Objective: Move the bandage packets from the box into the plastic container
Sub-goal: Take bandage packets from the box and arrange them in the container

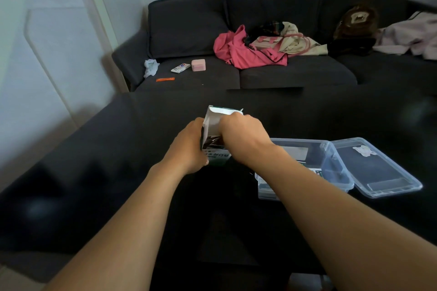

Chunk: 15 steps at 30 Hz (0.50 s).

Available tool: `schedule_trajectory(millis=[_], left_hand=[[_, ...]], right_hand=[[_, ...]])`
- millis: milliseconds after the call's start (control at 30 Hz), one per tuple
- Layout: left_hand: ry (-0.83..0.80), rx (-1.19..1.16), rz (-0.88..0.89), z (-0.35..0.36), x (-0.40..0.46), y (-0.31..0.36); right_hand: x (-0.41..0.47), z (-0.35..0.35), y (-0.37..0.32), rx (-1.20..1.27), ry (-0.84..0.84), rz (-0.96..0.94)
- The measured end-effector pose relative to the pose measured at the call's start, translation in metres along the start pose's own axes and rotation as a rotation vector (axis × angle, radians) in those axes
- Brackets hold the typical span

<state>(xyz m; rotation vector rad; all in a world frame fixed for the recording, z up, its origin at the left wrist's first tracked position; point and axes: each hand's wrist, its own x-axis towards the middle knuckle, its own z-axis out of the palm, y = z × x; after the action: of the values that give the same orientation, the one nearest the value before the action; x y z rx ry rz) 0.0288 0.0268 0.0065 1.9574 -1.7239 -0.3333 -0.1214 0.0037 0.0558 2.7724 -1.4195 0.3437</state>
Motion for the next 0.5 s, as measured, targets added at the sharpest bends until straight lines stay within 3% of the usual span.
schedule_trajectory(millis=[300, 500], left_hand=[[0.02, -0.138, -0.037, 0.004, 0.001, -0.02], [0.002, -0.276, -0.096, 0.007, 0.0, -0.027]], right_hand=[[0.002, -0.022, 0.01, -0.04, 0.123, -0.037], [0.008, -0.038, 0.036, 0.339, 0.15, 0.027]])
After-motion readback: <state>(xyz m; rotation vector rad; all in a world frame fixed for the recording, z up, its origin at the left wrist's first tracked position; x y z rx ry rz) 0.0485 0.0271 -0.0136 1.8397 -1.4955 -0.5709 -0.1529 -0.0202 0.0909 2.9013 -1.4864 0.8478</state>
